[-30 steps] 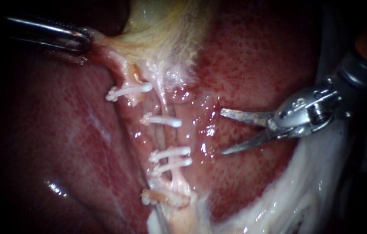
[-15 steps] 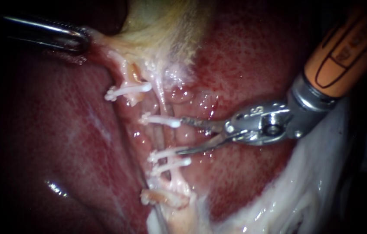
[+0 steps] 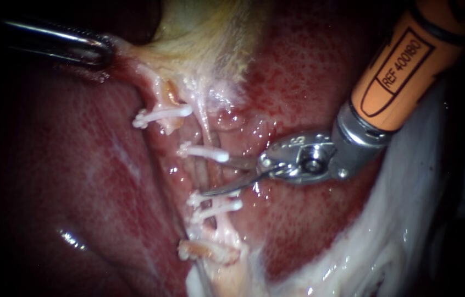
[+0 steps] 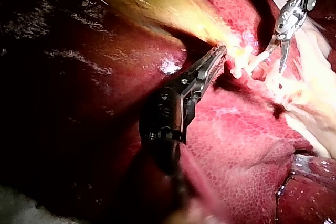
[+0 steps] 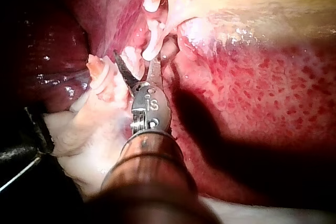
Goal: Go to the cutting position right tube
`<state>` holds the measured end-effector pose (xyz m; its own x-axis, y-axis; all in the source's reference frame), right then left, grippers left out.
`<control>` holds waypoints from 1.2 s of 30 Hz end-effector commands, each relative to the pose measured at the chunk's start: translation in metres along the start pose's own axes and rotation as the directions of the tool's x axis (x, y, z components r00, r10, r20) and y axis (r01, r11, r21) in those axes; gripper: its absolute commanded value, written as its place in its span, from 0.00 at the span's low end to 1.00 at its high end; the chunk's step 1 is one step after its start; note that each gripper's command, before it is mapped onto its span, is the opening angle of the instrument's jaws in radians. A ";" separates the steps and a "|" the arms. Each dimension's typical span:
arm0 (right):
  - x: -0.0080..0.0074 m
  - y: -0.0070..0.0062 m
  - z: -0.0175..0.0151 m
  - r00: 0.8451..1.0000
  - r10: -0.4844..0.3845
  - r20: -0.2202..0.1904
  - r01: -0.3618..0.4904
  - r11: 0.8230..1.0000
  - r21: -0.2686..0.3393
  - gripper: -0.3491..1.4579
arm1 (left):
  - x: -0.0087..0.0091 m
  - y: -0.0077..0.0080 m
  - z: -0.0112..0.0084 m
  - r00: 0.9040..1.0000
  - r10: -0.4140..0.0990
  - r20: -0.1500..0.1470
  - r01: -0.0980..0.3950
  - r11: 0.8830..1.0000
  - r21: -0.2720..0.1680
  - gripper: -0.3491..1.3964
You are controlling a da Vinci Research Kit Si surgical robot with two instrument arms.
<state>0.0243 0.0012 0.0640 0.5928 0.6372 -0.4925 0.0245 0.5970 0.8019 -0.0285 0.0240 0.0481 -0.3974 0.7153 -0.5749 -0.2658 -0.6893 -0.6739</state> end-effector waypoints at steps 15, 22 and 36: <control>0.0012 0.0006 0.0013 0.993 0.008 -0.116 0.025 0.960 0.280 0.87 | 0.0001 0.0000 0.0001 1.000 -0.001 0.000 0.001 1.000 0.001 0.00; 0.0015 0.0009 0.0042 0.989 0.035 -0.147 0.012 0.952 0.307 0.87 | 0.0001 0.0000 0.0002 1.000 -0.001 0.000 0.001 1.000 0.002 0.00; 0.0036 0.0002 0.0059 0.976 0.082 -0.204 -0.005 0.937 0.350 0.87 | 0.0001 0.0001 0.0002 1.000 -0.001 0.000 0.001 1.000 0.002 0.00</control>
<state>0.0311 0.0009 0.0641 0.4157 0.7708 -0.4828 0.3021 0.3837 0.8726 -0.0287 0.0240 0.0481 -0.3969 0.7160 -0.5743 -0.2678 -0.6888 -0.6737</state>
